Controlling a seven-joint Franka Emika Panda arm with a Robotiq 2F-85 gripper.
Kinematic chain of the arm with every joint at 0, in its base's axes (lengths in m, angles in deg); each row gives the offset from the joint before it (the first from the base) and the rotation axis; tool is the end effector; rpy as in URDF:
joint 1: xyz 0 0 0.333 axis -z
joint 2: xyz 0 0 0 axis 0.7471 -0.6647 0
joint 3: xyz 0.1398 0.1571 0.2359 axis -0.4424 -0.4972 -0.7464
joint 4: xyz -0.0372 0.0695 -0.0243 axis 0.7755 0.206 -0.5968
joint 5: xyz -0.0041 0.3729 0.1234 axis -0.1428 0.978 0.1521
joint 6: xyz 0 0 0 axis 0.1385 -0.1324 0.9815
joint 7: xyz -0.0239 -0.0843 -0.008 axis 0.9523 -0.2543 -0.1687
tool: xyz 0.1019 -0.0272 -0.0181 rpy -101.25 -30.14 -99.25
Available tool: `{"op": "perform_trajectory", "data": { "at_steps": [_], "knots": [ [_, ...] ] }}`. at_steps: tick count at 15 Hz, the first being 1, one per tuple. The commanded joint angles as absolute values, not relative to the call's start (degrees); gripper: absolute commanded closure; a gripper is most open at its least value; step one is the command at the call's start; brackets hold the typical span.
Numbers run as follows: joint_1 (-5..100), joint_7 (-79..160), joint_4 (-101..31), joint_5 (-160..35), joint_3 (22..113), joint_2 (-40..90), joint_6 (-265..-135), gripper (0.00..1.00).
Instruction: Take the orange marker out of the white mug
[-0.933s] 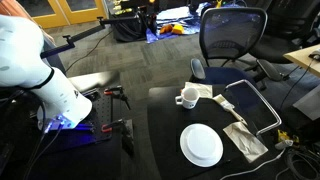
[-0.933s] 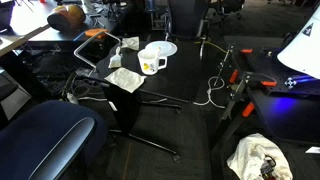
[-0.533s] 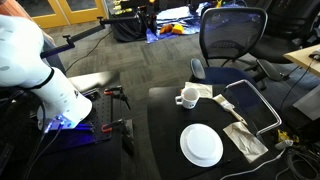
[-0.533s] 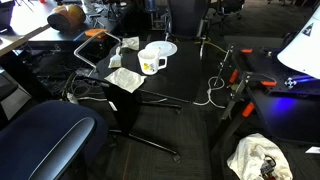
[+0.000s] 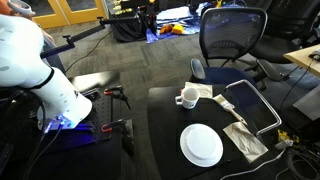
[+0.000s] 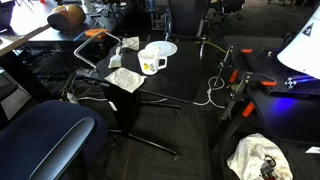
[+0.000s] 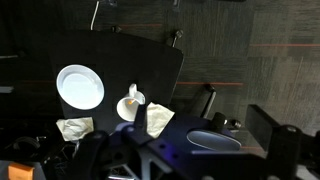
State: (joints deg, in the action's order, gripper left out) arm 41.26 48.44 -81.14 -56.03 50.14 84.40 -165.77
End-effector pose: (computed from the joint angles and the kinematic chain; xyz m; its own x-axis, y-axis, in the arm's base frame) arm 0.3082 0.1385 0.5541 0.9940 0.0791 0.0760 0.0727 -0.9939 0.0831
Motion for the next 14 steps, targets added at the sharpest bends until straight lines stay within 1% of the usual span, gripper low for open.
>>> {"op": "perform_trajectory", "data": {
  "at_steps": [1, 7, 14],
  "knots": [
    [42.4, 46.6, -83.8, -57.1, 52.2, 80.3, -173.3, 0.0],
    [43.9, 44.4, -85.8, -58.5, 55.8, 71.8, -182.6, 0.0],
    [45.5, 44.0, -84.9, -59.0, 58.7, 61.9, -186.5, 0.0]
  ]
}}
